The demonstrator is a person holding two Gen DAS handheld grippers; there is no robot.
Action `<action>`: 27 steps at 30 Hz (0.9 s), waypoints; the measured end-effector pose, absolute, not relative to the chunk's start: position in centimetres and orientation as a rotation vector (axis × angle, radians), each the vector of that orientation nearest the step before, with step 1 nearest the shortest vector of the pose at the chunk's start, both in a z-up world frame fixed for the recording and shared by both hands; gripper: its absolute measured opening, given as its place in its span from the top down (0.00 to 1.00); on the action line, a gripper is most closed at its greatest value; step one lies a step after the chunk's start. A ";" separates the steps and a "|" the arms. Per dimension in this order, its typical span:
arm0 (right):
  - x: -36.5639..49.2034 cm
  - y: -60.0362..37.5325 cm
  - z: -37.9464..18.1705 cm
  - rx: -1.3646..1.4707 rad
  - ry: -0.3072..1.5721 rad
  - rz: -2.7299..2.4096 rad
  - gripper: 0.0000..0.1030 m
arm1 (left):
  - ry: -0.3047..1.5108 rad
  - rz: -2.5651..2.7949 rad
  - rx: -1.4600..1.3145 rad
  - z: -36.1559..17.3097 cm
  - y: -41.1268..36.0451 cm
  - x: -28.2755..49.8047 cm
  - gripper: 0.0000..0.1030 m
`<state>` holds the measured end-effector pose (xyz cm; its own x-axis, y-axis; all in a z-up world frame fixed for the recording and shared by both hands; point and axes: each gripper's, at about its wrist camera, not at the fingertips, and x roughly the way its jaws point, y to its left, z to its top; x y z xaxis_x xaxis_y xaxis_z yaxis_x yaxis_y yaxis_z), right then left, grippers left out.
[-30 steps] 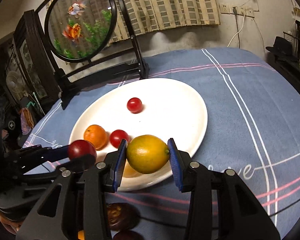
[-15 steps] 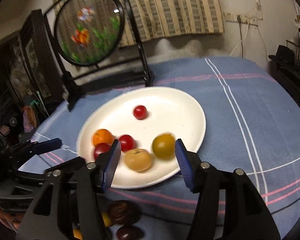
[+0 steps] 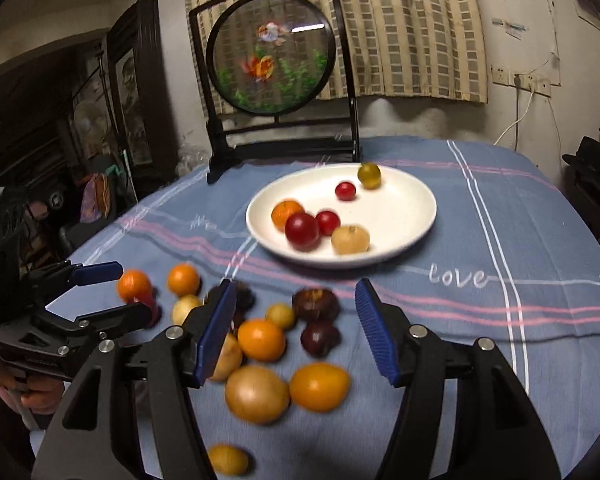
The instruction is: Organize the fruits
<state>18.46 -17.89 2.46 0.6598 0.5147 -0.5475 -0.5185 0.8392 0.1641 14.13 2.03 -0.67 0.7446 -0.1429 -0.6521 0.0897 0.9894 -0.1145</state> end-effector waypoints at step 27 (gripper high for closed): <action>17.4 -18.0 -0.6 -0.080 0.829 0.577 0.39 | 0.792 -0.079 -0.012 -2.5 1.3 13.7 0.04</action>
<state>17.37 -18.00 -0.62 0.5320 0.4529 -0.7154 -0.5139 0.8442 0.1523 13.71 1.34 -2.45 0.7000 -0.0754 -0.7102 0.0661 0.9970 -0.0407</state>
